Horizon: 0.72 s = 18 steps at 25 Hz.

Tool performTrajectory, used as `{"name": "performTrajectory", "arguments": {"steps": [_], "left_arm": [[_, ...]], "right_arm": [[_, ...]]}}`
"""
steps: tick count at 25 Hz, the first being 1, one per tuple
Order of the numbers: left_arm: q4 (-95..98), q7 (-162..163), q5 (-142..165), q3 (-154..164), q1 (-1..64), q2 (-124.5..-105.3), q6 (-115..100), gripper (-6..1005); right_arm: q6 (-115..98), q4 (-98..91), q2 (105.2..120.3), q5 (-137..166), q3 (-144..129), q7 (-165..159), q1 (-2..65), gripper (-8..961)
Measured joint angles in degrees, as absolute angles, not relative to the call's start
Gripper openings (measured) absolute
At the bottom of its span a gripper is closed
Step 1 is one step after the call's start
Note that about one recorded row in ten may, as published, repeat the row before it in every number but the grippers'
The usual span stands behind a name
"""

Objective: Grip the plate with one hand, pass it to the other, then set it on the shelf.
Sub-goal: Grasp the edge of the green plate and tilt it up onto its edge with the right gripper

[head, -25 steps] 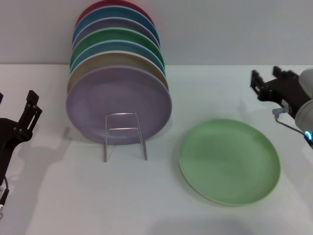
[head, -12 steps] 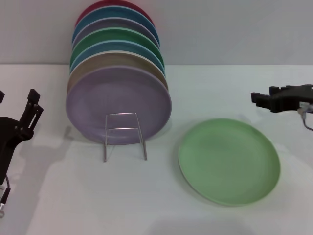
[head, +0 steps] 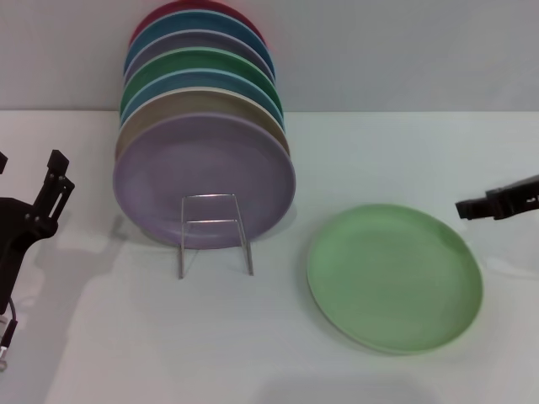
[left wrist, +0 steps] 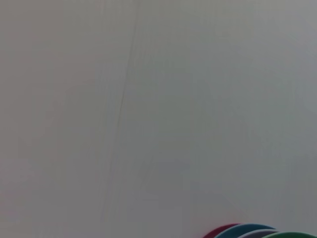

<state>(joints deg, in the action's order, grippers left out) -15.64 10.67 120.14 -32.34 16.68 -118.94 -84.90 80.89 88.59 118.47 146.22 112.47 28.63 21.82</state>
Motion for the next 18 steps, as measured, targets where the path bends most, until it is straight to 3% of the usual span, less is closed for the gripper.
{"name": "performTrajectory", "arguments": {"steps": [18], "left_arm": [[-15.6,10.6,120.1,-32.3,16.6,-118.81,-85.3,826]], "right_arm": [[84.0,75.8,118.48,154.7,114.4,22.8,29.9,509]]}}
